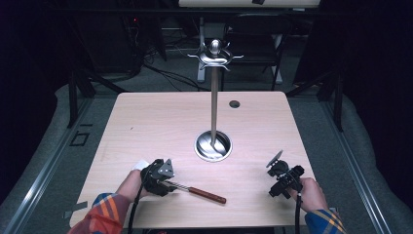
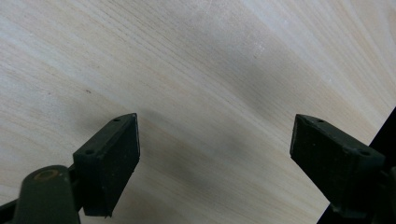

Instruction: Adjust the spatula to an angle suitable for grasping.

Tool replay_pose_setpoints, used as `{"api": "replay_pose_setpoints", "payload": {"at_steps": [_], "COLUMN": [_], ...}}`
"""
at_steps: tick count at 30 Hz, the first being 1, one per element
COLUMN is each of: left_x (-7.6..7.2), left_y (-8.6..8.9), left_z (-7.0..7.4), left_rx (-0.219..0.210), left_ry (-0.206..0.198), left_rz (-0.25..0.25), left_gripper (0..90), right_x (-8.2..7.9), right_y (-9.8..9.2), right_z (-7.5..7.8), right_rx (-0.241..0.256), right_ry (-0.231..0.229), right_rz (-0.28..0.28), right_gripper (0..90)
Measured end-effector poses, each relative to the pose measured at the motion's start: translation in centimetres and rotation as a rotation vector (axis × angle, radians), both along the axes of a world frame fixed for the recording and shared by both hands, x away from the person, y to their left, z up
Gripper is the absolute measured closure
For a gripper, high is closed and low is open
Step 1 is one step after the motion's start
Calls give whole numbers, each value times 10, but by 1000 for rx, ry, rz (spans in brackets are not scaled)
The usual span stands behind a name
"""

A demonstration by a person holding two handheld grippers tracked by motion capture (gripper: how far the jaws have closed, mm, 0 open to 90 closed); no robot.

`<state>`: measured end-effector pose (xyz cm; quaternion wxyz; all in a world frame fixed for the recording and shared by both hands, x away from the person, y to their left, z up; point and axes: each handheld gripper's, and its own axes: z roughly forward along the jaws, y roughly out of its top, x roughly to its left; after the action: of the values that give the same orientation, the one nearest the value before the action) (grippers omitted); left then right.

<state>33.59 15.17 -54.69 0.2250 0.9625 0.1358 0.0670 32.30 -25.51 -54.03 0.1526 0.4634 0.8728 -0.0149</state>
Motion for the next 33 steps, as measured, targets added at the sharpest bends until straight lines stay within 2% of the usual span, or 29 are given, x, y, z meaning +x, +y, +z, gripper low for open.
{"api": "replay_pose_setpoints", "payload": {"at_steps": [2,4,7,15,18,23,26,27,28,29,31,33], "left_x": [1,2,3,2,2,2,1,2,2,2,1,1], "left_y": [-2,-4,-5,-3,-2,-1,-2,-2,-2,-2,-5,-5], "left_z": [-2,-4,-4,-2,-1,-1,-1,-2,-2,-3,-5,-5], "left_rx": [14,24,33,29,16,21,23,24,24,30,69,76], "left_ry": [4,12,9,2,9,19,22,39,39,39,33,34], "left_rz": [-12,-26,-37,-52,-46,-52,-53,-50,-50,-51,-66,-71], "left_gripper": [565,634,663,692,715,723,723,711,698,698,692,710], "right_x": [0,0,1,1,1,1,1,1,1,1,1,1], "right_y": [0,0,-1,-1,-1,-1,-1,-1,-1,-1,-1,-1], "right_z": [1,0,0,0,0,0,-1,-1,-1,-1,0,-1], "right_rx": [-5,0,-2,0,0,0,-1,0,0,0,-1,0], "right_ry": [8,1,9,10,10,12,12,12,12,12,12,12], "right_rz": [2,-3,-6,-9,-9,-9,-10,-10,-10,-10,-9,-9], "right_gripper": [154,154,154,154,154,154,154,154,154,154,154,154]}}
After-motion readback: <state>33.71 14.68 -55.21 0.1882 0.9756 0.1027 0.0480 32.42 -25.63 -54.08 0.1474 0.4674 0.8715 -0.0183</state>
